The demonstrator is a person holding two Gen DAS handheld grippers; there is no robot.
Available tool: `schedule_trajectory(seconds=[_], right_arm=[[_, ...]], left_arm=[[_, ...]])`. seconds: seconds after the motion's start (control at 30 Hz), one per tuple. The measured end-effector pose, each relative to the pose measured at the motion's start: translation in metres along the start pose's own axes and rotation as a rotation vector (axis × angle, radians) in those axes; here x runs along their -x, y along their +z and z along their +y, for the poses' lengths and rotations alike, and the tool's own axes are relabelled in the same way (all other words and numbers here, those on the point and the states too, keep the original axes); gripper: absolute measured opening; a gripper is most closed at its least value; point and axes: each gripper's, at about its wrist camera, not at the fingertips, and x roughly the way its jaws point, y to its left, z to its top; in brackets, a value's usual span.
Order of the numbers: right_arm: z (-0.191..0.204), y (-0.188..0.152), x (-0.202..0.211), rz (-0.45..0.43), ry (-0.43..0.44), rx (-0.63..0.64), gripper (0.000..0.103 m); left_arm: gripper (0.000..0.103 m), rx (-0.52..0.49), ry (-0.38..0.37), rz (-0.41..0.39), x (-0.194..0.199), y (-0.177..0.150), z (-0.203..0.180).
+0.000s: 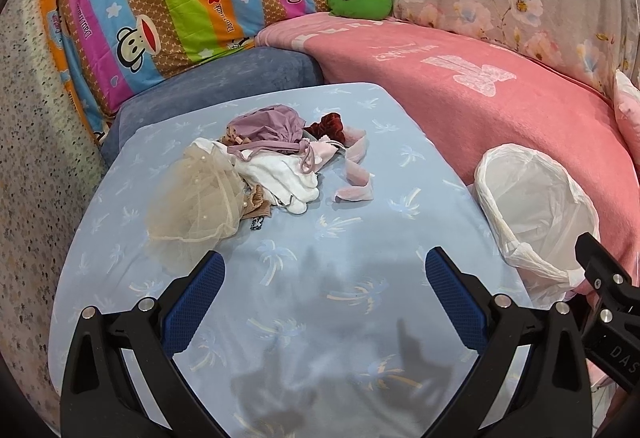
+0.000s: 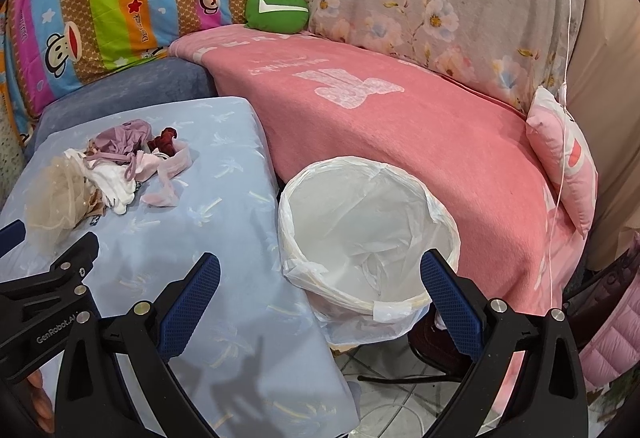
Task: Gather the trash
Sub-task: 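Reach the left tool to the beige tulle mesh and grasp it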
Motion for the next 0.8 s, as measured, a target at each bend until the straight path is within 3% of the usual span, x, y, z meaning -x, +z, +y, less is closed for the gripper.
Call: schedule_trajectory(seconds=[0.3,0.6,0.8], right_arm=[[0.022,0.008,-0.002,-0.009,0.020,0.003,0.097],[0.062,0.025,-0.021,0.000,0.092,0.005,0.097],[0.097,0.040,-0.048,0.013,0.149,0.000,0.097]], left_arm=[[0.096,0.046,0.018,0.004,-0.015,0.006,0.042],[0.096,0.118,0.067,-0.055,-0.040,0.017,0.106],[0.096,0.169,0.008,-0.010,-0.072,0.022,0.140]])
